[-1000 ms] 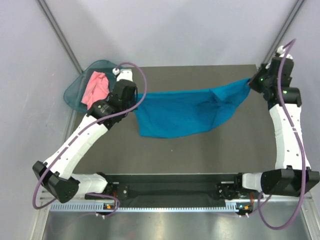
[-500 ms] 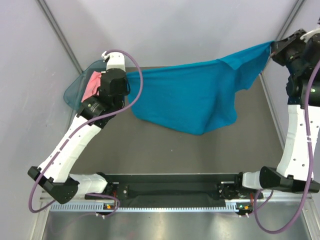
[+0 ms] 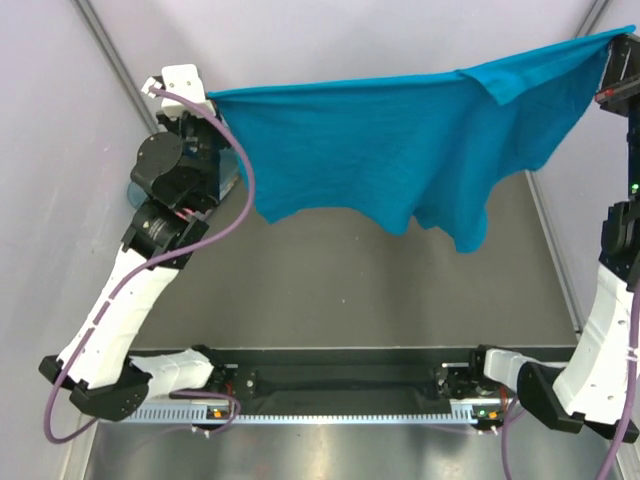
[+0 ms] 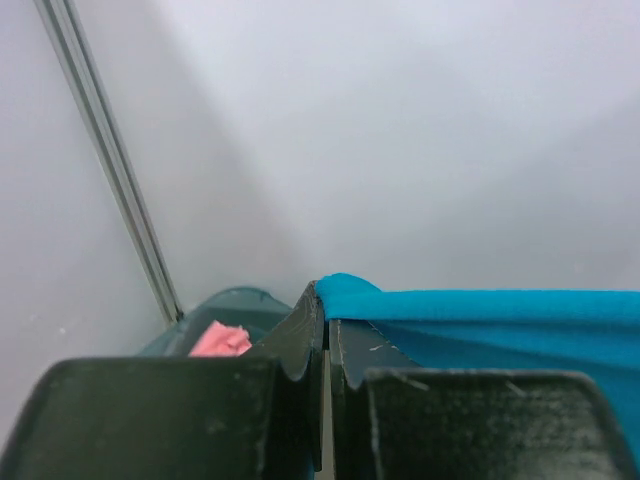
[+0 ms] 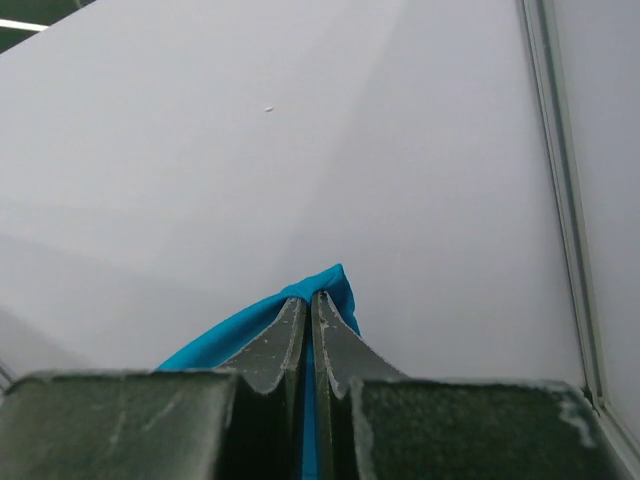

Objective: Fold and stack the t-shirts
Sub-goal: Flatten the tshirt out

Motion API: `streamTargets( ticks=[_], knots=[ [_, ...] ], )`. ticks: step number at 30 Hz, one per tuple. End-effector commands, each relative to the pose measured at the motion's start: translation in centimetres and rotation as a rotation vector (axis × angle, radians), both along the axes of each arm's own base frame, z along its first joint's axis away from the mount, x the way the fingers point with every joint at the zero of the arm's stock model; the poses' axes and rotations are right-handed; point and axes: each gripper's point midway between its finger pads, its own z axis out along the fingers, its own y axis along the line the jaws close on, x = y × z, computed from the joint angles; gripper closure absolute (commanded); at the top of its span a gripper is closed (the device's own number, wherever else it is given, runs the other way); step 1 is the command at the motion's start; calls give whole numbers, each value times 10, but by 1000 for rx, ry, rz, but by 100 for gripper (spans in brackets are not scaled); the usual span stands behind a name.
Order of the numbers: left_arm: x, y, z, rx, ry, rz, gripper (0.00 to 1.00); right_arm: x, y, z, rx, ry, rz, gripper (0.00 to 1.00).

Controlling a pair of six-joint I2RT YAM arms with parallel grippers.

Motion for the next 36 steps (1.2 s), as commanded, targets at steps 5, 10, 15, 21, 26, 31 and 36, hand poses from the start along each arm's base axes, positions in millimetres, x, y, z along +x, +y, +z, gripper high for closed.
streamTargets(
  ticks=[5, 10, 15, 21, 26, 31, 36],
  knots=[
    [35, -9, 32, 80, -110, 88, 100, 33, -25, 15, -21, -61, -93, 100],
    [36, -13, 36, 80, -124, 65, 100, 14, -33, 21, -38, -88, -163, 100],
    [13, -7, 43, 39, -137, 9, 100, -28, -27, 34, -51, -150, -181, 100],
    [-36, 13, 57, -15, -164, -64, 100, -88, -14, 47, -58, -236, -170, 100],
    [-76, 29, 67, -37, -216, -117, 100, -131, 0, 50, -64, -299, -141, 100],
    [-102, 42, 78, -67, -261, -137, 100, -166, 11, 66, -82, -357, -121, 100],
    [-93, 32, 73, -49, -244, -161, 100, -160, 16, 70, -70, -358, -79, 100]
  ],
)
